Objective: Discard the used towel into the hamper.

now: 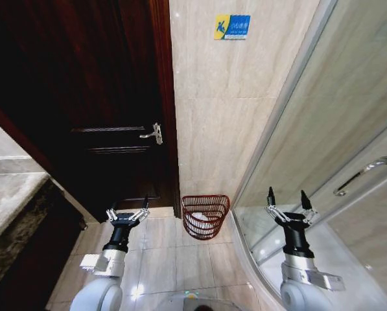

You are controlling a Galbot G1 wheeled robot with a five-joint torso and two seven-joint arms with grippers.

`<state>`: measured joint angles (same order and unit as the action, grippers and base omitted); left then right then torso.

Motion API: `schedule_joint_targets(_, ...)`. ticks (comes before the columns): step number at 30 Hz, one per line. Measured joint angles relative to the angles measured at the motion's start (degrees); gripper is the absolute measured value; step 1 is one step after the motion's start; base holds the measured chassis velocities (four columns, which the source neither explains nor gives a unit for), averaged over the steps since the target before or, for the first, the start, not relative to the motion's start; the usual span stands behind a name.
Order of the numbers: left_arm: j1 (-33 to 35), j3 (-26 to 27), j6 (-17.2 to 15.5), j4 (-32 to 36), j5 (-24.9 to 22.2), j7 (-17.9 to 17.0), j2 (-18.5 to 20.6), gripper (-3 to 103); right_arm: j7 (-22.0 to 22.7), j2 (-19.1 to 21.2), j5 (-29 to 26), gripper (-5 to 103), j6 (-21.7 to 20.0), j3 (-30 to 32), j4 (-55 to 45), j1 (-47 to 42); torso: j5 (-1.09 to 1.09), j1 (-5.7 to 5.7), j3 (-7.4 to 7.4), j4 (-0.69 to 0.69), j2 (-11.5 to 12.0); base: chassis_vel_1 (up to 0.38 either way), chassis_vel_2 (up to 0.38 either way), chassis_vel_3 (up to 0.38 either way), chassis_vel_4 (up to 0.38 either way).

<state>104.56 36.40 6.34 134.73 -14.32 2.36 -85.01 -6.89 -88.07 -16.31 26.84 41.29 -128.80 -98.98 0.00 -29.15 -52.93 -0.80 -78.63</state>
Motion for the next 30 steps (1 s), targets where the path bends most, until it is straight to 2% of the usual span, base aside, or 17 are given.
schedule_joint_targets(12,0.0,0.0,0.0,0.0,0.0,0.0,0.0,100,-0.3,0.0,0.2,100,-0.2,0.0,0.1,0.3,0.00,-0.01,0.00,0.00,0.0,0.008,0.010,-0.009,-0.009)
schedule_joint_targets(22,0.0,0.0,0.0,0.0,0.0,0.0,0.0,100,0.0,-0.1,0.0,100,0.8,0.1,0.9,0.5,0.00,-0.01,0.00,0.00,0.0,0.160,0.139,-0.146,-0.161)
schedule_joint_targets(23,0.0,0.0,0.0,0.0,0.0,0.0,0.0,100,0.0,0.0,-0.1,100,0.9,0.1,1.0,0.5,-0.07,0.00,0.01,0.00,0.0,0.187,0.204,-0.215,-0.196)
schedule_joint_targets(24,0.0,0.0,0.0,0.0,0.0,0.0,0.0,100,0.0,0.0,-0.1,100,1.0,0.1,1.0,0.6,0.00,0.00,0.00,-0.01,0.0,0.187,0.204,-0.171,-0.185)
schedule_joint_targets(30,0.0,0.0,0.0,0.0,0.0,0.0,0.0,100,-0.1,0.0,-0.1,100,1.0,0.0,1.1,0.6,-0.01,0.00,0.00,0.00,0.0,0.086,0.081,-0.088,-0.094)
